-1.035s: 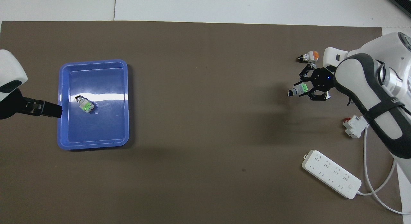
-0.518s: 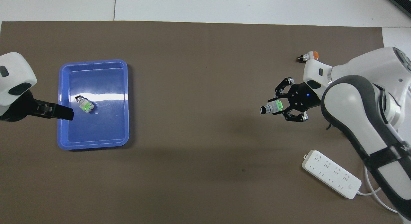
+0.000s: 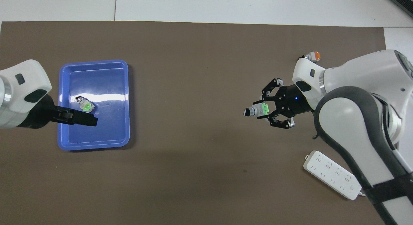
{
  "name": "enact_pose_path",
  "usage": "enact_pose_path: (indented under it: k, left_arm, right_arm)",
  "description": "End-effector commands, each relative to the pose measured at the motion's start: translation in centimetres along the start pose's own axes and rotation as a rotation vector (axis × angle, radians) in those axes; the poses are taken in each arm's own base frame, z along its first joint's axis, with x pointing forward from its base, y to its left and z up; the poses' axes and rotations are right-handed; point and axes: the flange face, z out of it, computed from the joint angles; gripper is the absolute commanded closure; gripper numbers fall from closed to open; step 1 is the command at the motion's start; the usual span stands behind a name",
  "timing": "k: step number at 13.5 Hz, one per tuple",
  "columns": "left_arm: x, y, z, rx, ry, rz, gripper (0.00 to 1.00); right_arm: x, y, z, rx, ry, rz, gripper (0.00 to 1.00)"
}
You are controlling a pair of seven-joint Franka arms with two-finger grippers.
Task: Turn and place switch with both arms
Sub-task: 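Lift the switch with the right gripper while the left gripper reaches forward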
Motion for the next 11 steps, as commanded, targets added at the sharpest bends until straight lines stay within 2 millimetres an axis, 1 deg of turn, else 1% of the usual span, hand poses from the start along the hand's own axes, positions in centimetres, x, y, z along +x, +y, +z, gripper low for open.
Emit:
enact_pose_path:
  k: [1, 2, 3, 5, 6, 9, 11]
  left_arm:
    - [-0.9, 1.9, 0.3, -0.092, 0.049, 0.054, 0.22]
    - [-1.0, 2.8, 0.9, -0.113, 0.053, 0.085, 0.29]
    - [-1.1, 3.9, 1.1, -0.138, 0.077, 0.121, 0.34]
    - [-1.1, 5.9, 1.8, -0.157, 0.097, 0.154, 0.38]
    - [-1.2, 6.7, 2.1, -0.158, 0.097, 0.17, 0.4]
    - [-1.6, 8.7, 3.2, -0.159, 0.103, 0.207, 0.43]
    - [-1.9, 9.9, 3.4, -0.171, 0.099, 0.226, 0.45]
  right_arm:
    - [1.6, -1.3, 0.4, 0.0, 0.055, 0.042, 1.0]
    - [2.1, -1.6, 0.7, 0.007, 0.058, 0.075, 1.0]
    - [3.0, -2.0, 0.9, 0.013, 0.059, 0.084, 1.0]
    - [4.6, -2.6, 2.0, 0.031, 0.057, 0.1, 1.0]
    - [4.9, -2.9, 2.5, 0.036, 0.056, 0.098, 1.0]
    - [5.2, -3.0, 2.5, 0.028, 0.053, 0.099, 1.0]
    - [5.2, -3.0, 2.5, 0.028, 0.051, 0.092, 1.0]
